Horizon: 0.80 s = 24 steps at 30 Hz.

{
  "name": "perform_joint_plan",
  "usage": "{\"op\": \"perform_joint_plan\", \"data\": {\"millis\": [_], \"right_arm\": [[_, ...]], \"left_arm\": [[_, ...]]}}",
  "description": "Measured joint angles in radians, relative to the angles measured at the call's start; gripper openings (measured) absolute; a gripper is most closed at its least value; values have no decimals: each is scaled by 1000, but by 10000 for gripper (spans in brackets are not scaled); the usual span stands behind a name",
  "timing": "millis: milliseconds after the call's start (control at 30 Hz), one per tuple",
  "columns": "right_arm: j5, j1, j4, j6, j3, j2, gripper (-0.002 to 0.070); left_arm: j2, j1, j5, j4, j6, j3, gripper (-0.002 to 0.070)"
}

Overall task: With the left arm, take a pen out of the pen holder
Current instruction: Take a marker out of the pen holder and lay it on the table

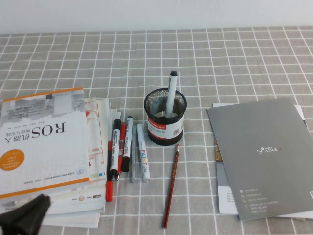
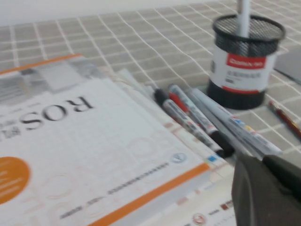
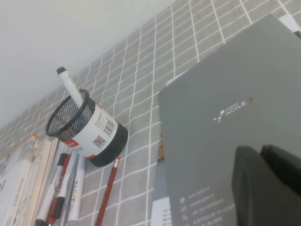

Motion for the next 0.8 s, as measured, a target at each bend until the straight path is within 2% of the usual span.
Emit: {"op": "perform_joint_plan", "data": {"millis": [233, 467, 800], "right_arm": [[0, 0, 0, 0, 0, 0, -13], [0, 0, 0, 0, 0, 0, -13], [0, 0, 0, 0, 0, 0, -13]], "left_arm": [[-213, 166, 137, -2, -2, 0, -2], [-410, 338, 182, -4, -4, 2, -2], [-475, 443, 340, -4, -4, 2, -2]]}}
